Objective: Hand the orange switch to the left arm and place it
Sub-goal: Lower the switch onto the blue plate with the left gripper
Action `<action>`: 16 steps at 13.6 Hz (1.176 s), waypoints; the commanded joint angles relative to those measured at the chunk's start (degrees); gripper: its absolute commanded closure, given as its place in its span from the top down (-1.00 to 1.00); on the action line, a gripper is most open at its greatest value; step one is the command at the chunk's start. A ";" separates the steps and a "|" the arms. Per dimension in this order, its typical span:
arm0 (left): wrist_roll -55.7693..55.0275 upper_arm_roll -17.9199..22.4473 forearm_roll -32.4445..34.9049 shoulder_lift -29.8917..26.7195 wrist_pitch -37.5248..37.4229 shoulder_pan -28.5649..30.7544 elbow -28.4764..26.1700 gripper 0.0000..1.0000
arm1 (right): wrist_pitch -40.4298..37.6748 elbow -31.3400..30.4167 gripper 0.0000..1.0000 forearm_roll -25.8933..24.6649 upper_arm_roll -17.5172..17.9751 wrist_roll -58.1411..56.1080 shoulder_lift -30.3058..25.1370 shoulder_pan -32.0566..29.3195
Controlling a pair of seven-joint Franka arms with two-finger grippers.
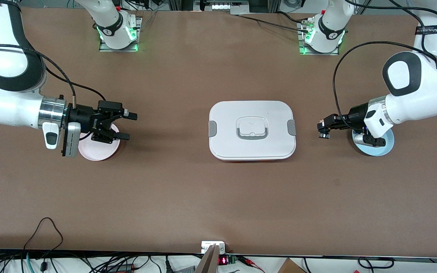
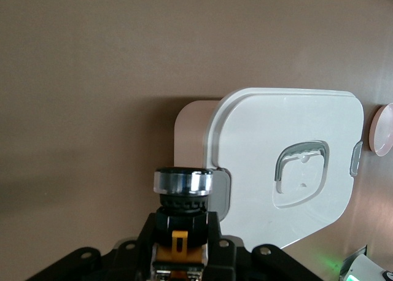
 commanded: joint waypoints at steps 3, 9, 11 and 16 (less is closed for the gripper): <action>1.80 5.35 8.32 5.15 -6.70 4.68 2.26 -1.00 | 0.04 -0.91 1.00 -1.68 0.49 0.95 -1.07 -0.39; 1.89 5.52 10.24 7.34 -5.29 4.95 2.00 -1.00 | 1.79 -0.91 1.00 -1.86 0.58 6.73 -0.98 0.04; 2.24 5.61 17.95 9.80 -1.88 5.65 2.09 -1.00 | 2.50 -0.91 1.00 -4.47 0.58 9.37 -0.98 0.13; 2.42 7.80 36.23 13.58 4.09 7.49 2.44 -1.00 | 2.77 -0.74 1.00 -19.14 0.93 20.17 -1.07 0.22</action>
